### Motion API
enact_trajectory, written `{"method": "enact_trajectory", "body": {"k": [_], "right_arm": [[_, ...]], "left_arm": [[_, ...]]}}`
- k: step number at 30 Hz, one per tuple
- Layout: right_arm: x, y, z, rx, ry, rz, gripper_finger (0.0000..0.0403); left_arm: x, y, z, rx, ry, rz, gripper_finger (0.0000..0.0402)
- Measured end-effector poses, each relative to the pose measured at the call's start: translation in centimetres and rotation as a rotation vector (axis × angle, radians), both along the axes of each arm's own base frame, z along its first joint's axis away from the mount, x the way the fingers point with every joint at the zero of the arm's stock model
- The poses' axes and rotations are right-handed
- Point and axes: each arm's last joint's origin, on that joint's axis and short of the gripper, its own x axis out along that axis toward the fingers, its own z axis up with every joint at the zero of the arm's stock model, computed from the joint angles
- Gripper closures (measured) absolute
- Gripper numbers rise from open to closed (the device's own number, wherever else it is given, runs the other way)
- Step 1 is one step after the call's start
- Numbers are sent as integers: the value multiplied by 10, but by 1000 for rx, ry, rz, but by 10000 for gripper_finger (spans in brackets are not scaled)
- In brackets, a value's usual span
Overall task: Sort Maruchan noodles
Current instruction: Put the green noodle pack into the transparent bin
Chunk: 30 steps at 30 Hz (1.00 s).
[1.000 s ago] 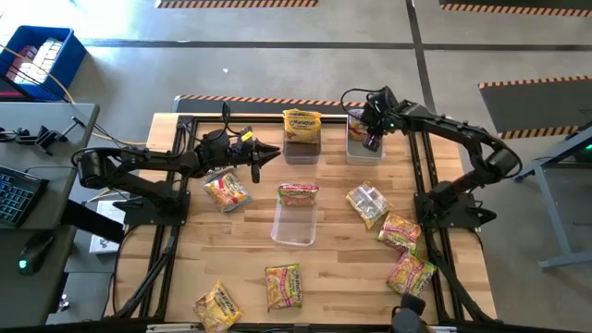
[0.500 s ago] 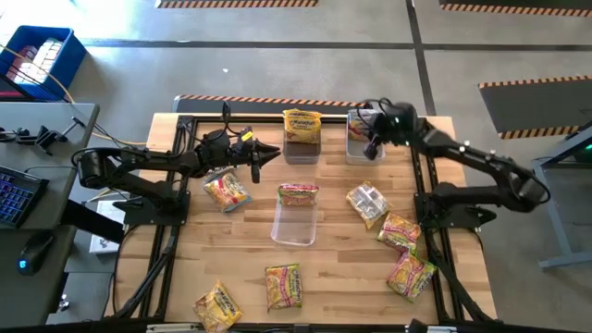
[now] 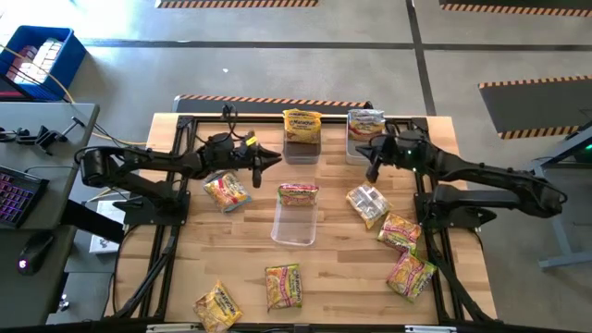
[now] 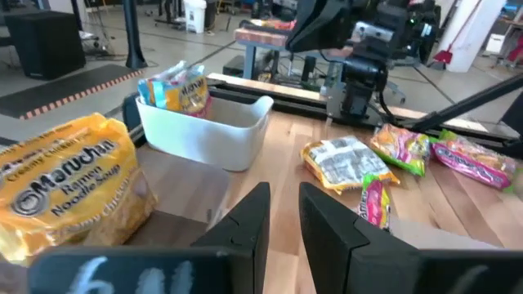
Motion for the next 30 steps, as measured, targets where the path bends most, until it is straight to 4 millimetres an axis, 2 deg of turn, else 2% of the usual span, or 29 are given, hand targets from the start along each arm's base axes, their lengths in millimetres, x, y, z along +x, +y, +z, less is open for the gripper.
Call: {"method": "enact_trajectory", "body": {"k": [8,17,23,30], "right_arm": [[5,30,0,107,125,11,403],[-4,61,-1,277,267,-35,403],[-14,87,1,539,339,-68,403],[-21,128,-19,923,558,-215,390]], "left_arm": [[8,0,-17,-23,44,-12,344],[10,0,-17,-28,21,-10,344],[10,0,-17,-29,20,-9,344],[11,0,-17,-29,21,-11,344]]}}
